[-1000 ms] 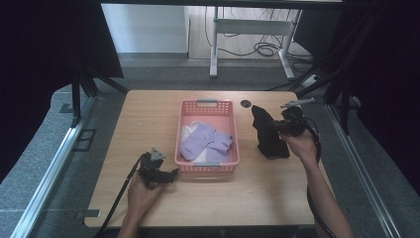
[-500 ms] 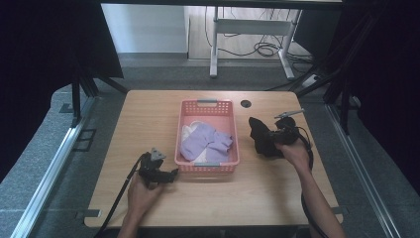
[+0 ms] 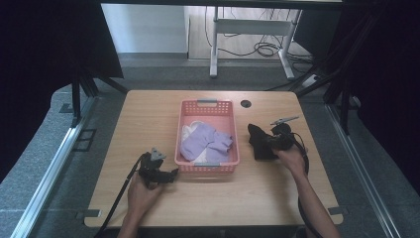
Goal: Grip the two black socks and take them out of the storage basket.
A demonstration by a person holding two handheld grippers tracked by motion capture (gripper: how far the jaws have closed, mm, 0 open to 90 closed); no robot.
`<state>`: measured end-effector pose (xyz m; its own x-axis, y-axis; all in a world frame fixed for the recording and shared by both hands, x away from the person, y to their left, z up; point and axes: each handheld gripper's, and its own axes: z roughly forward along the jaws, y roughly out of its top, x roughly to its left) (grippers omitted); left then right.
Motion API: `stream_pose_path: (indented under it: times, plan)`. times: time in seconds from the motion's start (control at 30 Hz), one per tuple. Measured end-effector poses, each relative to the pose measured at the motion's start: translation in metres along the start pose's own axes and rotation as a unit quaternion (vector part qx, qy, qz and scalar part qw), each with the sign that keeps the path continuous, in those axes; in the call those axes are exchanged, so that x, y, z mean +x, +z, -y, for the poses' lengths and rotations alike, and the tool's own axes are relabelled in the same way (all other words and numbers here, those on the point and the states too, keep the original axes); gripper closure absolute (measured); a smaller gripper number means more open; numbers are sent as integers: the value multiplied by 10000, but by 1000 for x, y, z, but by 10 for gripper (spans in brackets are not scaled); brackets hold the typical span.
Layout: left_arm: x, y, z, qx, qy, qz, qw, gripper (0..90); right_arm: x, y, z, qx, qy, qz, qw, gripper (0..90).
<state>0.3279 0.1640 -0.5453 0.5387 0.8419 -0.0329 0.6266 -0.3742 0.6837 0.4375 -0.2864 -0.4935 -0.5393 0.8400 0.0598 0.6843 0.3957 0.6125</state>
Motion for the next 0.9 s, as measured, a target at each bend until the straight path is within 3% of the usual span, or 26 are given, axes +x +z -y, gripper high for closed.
stream_pose_path:
  times: [0.1,0.4,0.63,0.9]
  plan:
    - [0,0,0,-4,-2,-2,10000,104,0,2,2,16,-5,-15,10000,796]
    - [0,0,0,1,-1,0,10000,104,4,-5,-4,-154,-100,9,9998,610]
    - [0,0,0,0,0,-3,10000,104,6,-13,-8,-263,-192,42,9995,525]
    - [0,0,0,-1,0,-2,10000,104,10,-37,-10,-411,-295,70,9987,444]
